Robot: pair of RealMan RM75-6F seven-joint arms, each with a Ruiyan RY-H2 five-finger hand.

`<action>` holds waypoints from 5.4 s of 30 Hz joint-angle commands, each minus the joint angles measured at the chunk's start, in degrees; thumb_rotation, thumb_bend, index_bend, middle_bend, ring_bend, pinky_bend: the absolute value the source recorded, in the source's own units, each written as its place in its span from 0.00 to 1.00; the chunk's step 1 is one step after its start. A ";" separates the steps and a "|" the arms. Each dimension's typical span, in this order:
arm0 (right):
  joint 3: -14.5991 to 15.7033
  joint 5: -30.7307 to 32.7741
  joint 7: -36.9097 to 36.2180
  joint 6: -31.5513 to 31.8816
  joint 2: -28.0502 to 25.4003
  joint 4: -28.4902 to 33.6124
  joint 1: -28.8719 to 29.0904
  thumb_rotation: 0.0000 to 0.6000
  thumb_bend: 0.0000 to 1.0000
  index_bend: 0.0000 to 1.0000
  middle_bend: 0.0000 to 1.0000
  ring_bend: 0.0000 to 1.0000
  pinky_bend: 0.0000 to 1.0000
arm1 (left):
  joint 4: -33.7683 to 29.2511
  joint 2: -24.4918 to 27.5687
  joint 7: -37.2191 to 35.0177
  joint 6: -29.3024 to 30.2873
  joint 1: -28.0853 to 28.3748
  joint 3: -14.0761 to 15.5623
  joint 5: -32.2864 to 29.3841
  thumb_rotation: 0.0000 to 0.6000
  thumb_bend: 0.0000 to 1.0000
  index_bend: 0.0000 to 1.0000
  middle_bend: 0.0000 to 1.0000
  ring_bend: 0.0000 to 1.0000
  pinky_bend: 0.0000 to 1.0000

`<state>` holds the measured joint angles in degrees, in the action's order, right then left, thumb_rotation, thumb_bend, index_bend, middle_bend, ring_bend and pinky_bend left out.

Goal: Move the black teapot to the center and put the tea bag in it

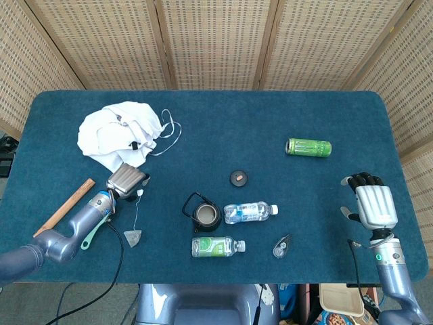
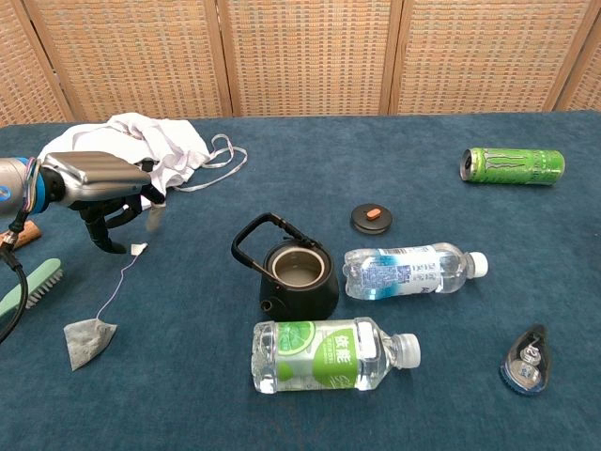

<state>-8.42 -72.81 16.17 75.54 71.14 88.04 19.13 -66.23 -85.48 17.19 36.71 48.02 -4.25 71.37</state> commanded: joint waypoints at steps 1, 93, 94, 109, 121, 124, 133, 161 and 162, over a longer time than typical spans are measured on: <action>-0.05 0.06 -0.13 -0.03 -0.03 -0.08 -0.14 1.00 0.32 0.41 0.43 0.28 0.35 | 1.18 -0.96 -0.57 -0.18 0.05 0.11 -0.53 1.00 0.26 0.45 0.77 0.73 0.64; -0.87 0.18 -1.26 0.40 -0.90 1.25 -2.89 1.00 0.32 0.41 0.43 0.28 0.35 | -4.65 2.26 -13.30 7.12 -1.51 -1.78 1.89 1.00 0.48 0.62 0.82 0.76 0.66; -0.88 0.15 -1.28 0.46 -0.93 1.32 -2.92 1.00 0.32 0.41 0.43 0.28 0.35 | -5.31 2.75 -13.92 7.49 -1.63 -1.86 2.28 1.00 0.48 0.62 0.82 0.76 0.66; -0.96 0.05 -1.04 0.30 -0.68 1.65 -2.80 1.00 0.32 0.41 0.43 0.28 0.35 | -16.23 10.61 -27.49 12.50 -3.43 -2.32 9.48 1.00 0.48 0.63 0.82 0.76 0.66; -0.98 0.03 -0.83 0.48 -0.61 1.93 -2.88 1.00 0.32 0.41 0.43 0.28 0.35 | -21.90 14.15 -31.32 17.52 -3.98 -2.11 15.33 1.00 0.48 0.63 0.82 0.76 0.66; -0.98 0.06 -0.82 0.55 -0.60 1.94 -2.94 1.00 0.32 0.41 0.43 0.28 0.35 | -23.67 14.94 -31.89 19.53 -4.01 -2.39 17.19 1.00 0.48 0.63 0.82 0.76 0.66; -0.92 0.24 -1.04 0.77 -0.69 2.00 -3.29 1.00 0.31 0.41 0.43 0.28 0.35 | -27.28 17.32 -33.61 21.60 -2.98 -4.10 18.64 1.00 0.48 0.63 0.82 0.76 0.66; -0.70 0.37 -2.86 1.31 -1.01 1.16 -4.55 1.00 0.32 0.41 0.44 0.28 0.35 | -30.94 15.32 -30.39 18.64 2.06 -5.65 18.29 1.00 0.48 0.63 0.82 0.76 0.66; -0.70 0.36 -2.92 1.34 -1.02 1.14 -4.59 1.00 0.32 0.41 0.44 0.28 0.35 | -30.94 15.16 -30.23 18.57 2.12 -5.58 18.27 1.00 0.48 0.63 0.82 0.76 0.66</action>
<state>-9.12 -72.45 13.26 76.88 70.12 89.19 14.55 -97.17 -70.21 -13.16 55.37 50.04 -9.92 89.65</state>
